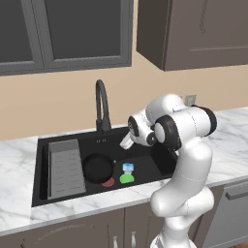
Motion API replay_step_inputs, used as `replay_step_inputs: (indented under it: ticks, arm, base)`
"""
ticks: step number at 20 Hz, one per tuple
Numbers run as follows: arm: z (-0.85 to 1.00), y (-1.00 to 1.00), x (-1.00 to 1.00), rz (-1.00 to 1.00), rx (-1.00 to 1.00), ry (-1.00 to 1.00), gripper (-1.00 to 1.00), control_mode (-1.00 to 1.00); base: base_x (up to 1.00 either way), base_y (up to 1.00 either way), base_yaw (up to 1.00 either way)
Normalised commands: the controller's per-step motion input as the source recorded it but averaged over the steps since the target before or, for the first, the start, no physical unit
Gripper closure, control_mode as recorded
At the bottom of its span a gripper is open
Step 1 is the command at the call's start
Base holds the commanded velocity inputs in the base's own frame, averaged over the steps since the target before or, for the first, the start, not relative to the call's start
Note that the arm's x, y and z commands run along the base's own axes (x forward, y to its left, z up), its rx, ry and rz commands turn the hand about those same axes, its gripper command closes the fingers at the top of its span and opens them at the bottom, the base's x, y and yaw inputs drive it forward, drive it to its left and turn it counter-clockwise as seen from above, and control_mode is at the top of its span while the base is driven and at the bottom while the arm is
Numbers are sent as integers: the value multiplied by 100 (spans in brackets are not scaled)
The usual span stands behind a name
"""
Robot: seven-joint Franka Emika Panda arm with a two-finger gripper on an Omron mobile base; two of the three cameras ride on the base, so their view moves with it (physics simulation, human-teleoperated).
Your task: Pick the cup and saucepan and place them in the sink. Then turn on the water.
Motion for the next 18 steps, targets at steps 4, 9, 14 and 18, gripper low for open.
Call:
replay_step_inputs:
  ticks: [4, 9, 14, 18]
  arm:
    - [29, -53, 0, 0, 37, 3, -100, -100]
    - [79, -60, -2, 0, 57, 12, -100, -100]
    - [61, -46, -15, 0, 47, 0, -100, -100]
    - [-6, 2, 6, 1, 17, -3, -100, -100]
  base:
    - [0, 0, 0]
    - [0, 0, 0]
    - [0, 0, 0]
    - [0, 0, 0]
